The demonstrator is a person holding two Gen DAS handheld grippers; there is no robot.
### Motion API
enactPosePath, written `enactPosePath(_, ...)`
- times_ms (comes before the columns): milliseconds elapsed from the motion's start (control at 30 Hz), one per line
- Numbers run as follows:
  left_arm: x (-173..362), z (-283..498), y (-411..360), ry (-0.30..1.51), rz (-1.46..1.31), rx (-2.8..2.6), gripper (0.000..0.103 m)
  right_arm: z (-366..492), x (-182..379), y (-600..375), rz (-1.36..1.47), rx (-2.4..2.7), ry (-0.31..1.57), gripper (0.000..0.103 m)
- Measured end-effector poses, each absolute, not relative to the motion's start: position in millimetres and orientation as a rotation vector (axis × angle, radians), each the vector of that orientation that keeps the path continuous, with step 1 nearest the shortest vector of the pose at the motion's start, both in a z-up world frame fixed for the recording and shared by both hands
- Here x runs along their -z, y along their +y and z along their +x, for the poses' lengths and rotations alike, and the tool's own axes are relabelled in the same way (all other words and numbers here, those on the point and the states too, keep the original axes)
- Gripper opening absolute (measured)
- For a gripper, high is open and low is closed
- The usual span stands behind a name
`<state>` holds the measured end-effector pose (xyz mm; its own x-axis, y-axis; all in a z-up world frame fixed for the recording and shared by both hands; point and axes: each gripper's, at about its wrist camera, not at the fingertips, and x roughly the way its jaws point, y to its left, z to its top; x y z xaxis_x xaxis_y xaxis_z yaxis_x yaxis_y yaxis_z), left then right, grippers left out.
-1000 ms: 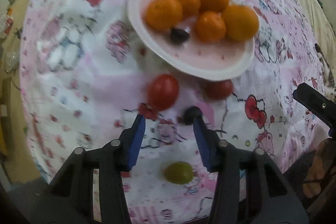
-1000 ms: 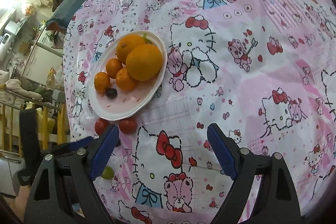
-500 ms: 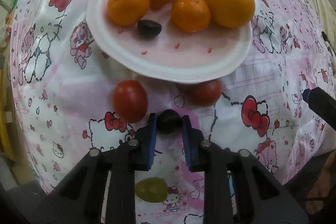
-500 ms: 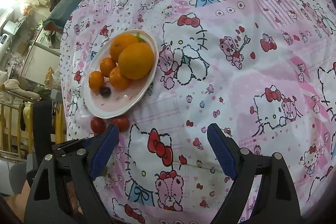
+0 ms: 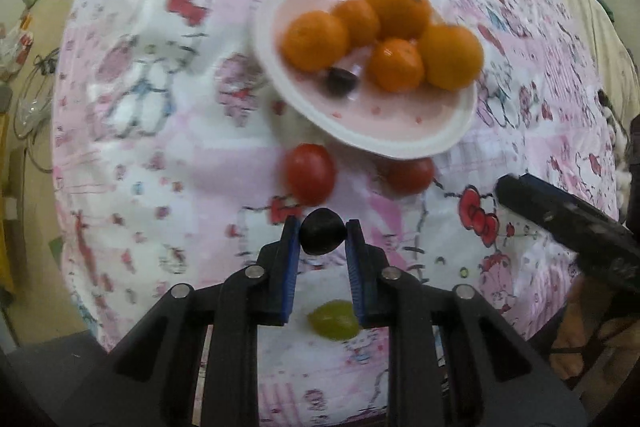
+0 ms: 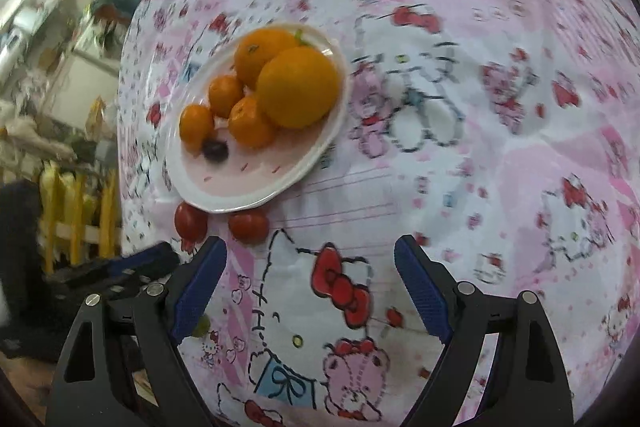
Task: Organize fruits
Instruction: 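Grasp a dark grape with the left gripper while the right gripper grasps a red tomato, then carry the dark grape onto the plate with the left gripper while the right gripper carries the tomato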
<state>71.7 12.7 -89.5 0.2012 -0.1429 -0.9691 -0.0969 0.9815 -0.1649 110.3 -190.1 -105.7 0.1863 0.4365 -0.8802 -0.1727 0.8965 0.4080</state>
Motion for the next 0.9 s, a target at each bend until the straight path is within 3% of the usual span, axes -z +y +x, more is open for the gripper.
enactPosePath(67,85.0,67.3,26.2,1.350,-0.204,0.018,0.019,109.8,109.2,-172.2,0.168,-0.454,1.320,0.085)
enactPosePath(200,82.7,60.5,47.2,1.334,-0.221,-0.001,0.019,111.2,121.1,-139.8,0.097,-0.508,1.357,0.071)
enactPosePath(333,83.4,66.4,42.2,1.329,-0.226,0.002,0.019,114.7,127.9,-115.5,0.021,-0.534,1.356,0.066)
enactPosePath(433,83.5,70.2,38.8,1.324,-0.223,0.006,0.019,116.6,133.4,-107.3,-0.014,-0.538,1.356,0.049)
enactPosePath(467,83.1,70.9,38.2,1.323,-0.219,0.007,0.019,117.0,134.0,-106.9,-0.025,-0.534,1.350,0.037)
enactPosePath(500,83.1,71.7,36.6,1.322,-0.217,0.008,0.019,118.2,134.1,-108.1,-0.028,-0.534,1.348,0.034)
enactPosePath(900,87.0,77.9,23.3,1.306,-0.151,-0.014,0.019,111.2,125.4,-125.3,0.022,-0.573,1.343,0.034)
